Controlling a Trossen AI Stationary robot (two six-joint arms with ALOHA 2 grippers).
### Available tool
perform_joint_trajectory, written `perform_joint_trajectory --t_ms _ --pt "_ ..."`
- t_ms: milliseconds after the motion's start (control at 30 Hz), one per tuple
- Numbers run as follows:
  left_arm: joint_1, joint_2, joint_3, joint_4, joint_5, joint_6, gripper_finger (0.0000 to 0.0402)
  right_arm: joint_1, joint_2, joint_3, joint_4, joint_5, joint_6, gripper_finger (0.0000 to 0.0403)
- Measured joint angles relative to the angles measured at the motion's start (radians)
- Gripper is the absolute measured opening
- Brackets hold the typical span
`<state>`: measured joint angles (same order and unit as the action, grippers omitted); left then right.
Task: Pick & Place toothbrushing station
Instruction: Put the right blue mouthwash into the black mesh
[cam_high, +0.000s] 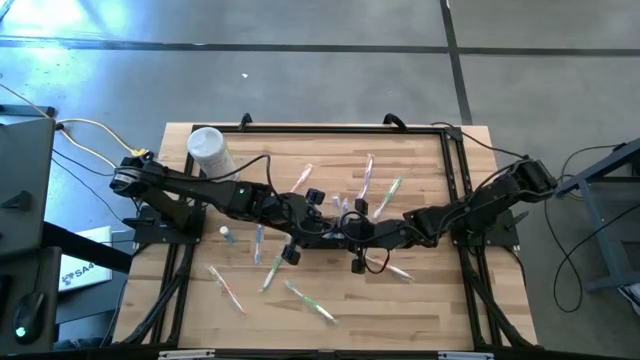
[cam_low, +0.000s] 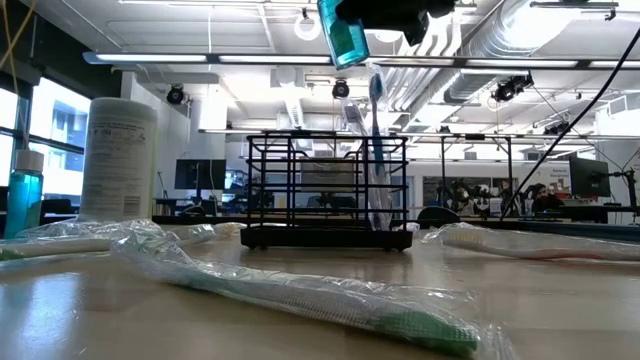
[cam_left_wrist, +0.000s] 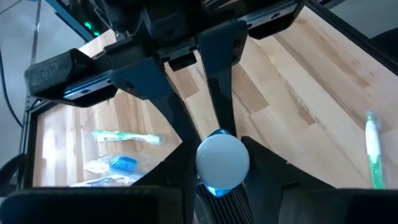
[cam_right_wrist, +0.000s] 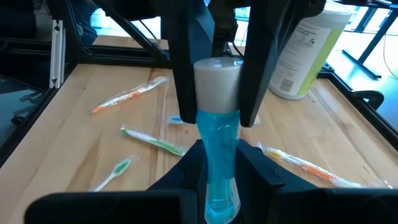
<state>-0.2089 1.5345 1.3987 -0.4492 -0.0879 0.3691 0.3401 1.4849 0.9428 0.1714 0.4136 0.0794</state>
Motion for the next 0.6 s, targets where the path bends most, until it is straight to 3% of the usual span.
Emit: perform_joint_trajectory --t_ms 300,600 --pt "0.000 0.000 0.000 0.002 0.000 -0.008 0.0093 0.000 0.000 0.000 0.000 0.004 -0.002 0.0071" --pt "0.000 0.000 0.011 -0.036 -0.010 -0.081 0.0093 0.015 0.000 0.000 -0.004 0.121 0.002 0.0204"
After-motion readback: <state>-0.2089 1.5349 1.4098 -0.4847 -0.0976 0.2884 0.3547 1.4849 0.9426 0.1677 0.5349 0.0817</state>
